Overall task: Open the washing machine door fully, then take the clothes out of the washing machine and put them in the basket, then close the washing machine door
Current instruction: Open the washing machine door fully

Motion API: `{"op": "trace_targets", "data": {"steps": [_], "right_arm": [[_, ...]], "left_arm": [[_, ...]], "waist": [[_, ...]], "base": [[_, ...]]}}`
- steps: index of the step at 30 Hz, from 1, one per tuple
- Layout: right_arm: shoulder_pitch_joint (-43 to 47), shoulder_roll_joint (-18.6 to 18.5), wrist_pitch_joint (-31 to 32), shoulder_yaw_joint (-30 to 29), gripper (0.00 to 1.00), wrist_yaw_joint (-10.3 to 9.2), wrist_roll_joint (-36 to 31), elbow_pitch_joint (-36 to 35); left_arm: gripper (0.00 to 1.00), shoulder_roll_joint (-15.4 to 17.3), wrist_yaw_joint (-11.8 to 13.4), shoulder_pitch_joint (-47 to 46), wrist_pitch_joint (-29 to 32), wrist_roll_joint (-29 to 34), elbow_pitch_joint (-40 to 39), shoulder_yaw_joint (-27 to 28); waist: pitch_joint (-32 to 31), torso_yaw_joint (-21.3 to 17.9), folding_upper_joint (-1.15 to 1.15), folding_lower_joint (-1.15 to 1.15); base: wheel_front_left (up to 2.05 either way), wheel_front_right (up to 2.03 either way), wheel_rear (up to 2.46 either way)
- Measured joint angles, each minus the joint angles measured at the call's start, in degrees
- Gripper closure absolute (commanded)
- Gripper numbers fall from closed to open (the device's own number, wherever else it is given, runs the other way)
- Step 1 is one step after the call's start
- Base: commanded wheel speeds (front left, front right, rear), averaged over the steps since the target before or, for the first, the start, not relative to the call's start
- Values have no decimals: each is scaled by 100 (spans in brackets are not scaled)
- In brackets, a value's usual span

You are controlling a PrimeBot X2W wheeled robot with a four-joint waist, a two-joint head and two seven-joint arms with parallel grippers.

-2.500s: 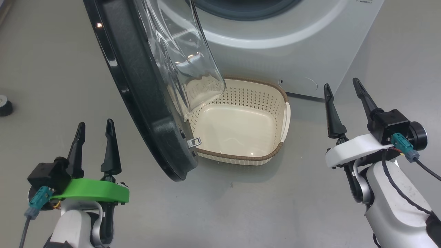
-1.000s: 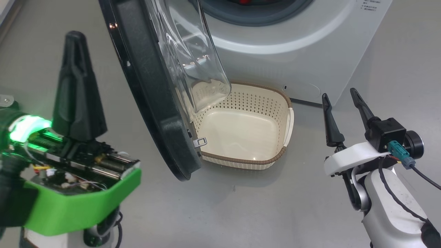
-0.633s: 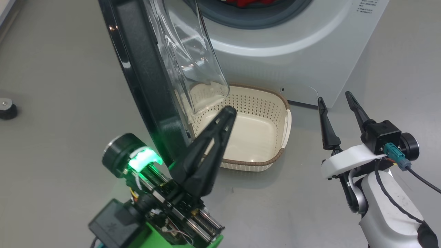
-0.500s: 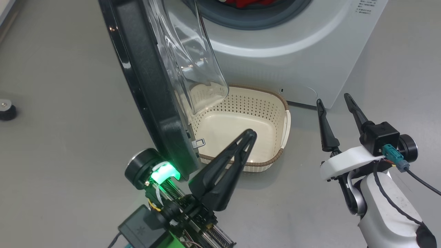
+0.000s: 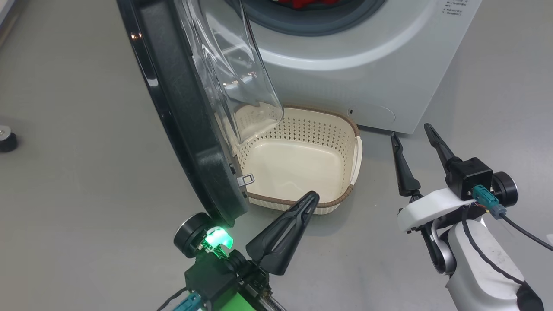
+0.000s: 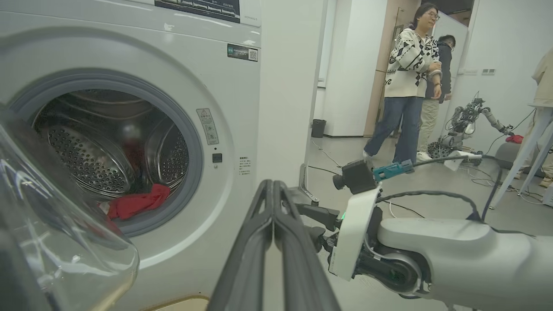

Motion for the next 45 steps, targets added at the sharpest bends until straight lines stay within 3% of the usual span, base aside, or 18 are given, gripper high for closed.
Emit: {"op": "trace_targets", "data": {"steps": [18,30,45], "right_arm": [[8,41,0,-33,0,99,-91,99],[8,44,0,-120,0,147,-137,151],[18,29,0,-246,0,152,-185,190]], "left_arm": [[100,-116,0,168,2,-207,1283,898],[100,-212,0,151,4,-205,1595,1210],[100,-293,-45,162,5,-172,1677,1464]], "waist": [[129,-45,0,0],[200,-6,0,0],[192,320,0,0]], "base": [[0,0,0],[0,0,0],[0,0,0]]}}
